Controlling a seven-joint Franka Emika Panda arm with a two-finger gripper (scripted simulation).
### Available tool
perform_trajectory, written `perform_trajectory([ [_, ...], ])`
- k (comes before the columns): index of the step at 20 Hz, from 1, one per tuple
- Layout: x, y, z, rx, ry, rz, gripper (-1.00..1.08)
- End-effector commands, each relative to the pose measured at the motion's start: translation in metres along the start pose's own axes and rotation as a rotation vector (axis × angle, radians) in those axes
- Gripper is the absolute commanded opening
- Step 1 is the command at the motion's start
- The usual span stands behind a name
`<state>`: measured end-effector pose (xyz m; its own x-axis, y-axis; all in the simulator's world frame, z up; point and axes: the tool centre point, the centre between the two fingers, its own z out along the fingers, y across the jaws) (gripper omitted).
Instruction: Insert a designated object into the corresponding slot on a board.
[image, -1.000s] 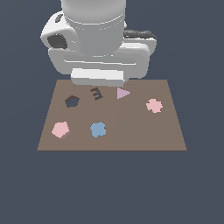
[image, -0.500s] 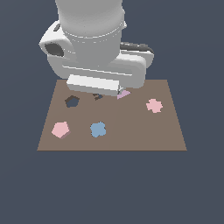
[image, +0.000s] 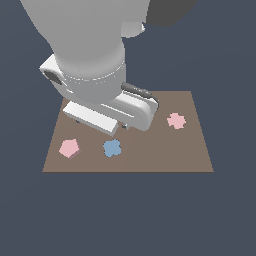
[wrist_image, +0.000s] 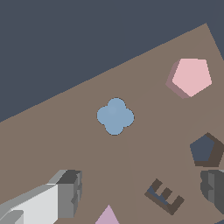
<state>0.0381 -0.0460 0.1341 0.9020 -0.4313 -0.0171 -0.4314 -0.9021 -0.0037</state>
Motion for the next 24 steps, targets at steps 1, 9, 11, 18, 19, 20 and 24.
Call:
perform_trajectory([
  [1,0.013,0.004,0.008,0.0,0.002,0.096,1.0],
  [9,0.058,0.029,0.039,0.001,0.009,0.463,1.0],
  [11,0.067,0.037,0.046,0.002,0.011,0.547,1.0],
  [18,0.088,0.064,0.065,0.003,0.015,0.785,1.0],
  [19,0.09,0.068,0.067,0.004,0.015,0.812,1.0],
  [20,0.092,0.071,0.069,0.004,0.016,0.837,1.0],
  [24,0.097,0.082,0.076,0.004,0.017,0.919,1.0],
])
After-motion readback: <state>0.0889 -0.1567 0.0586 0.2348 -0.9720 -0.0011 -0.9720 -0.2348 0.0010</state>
